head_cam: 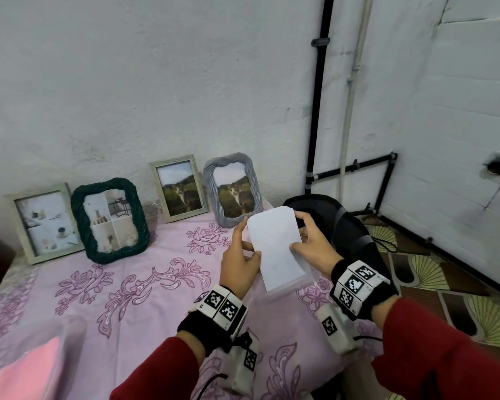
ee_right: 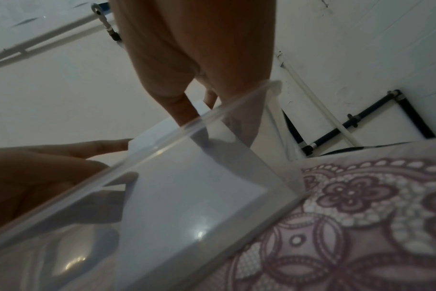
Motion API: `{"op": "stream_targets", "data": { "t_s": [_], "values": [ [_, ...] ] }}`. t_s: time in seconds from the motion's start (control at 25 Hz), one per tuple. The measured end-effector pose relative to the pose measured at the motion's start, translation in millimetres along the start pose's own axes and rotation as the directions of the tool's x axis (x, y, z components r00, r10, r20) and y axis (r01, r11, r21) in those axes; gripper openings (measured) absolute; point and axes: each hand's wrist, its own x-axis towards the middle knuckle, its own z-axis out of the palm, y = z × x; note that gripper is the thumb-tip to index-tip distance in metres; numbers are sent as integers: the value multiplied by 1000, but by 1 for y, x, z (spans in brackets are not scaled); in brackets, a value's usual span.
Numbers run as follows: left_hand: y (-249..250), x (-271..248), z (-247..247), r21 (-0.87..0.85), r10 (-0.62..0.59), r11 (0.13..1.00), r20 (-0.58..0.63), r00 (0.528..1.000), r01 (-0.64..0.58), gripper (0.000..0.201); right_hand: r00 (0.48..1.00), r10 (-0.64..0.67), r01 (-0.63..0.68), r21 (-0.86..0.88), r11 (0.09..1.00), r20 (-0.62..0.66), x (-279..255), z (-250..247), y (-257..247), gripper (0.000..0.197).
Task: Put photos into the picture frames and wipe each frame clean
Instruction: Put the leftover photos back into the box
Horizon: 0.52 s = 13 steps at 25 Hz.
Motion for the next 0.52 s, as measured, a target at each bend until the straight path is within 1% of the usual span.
{"op": "stream_targets", "data": {
  "t_s": [0.2,0.36,0.44,0.52],
  "values": [
    [-2,0,0,4,35,999,-31,999,-35,65,996,-76,68,-161,985,-39,0,3,1,68],
    [1,-1,-1,69,59,996,-46,997,-56,65,988,-131,107,-240,965,-87,-2,6,2,68],
    [1,0,-3,120,65,991,-38,997,-60,68,987,-143,114,-297,948,-78,-3,7,1,66],
    [-1,2,-6,232,73,971,-49,996,-60,71,986,-143,107,-330,938,-89,-4,7,1,62]
  ]
}}
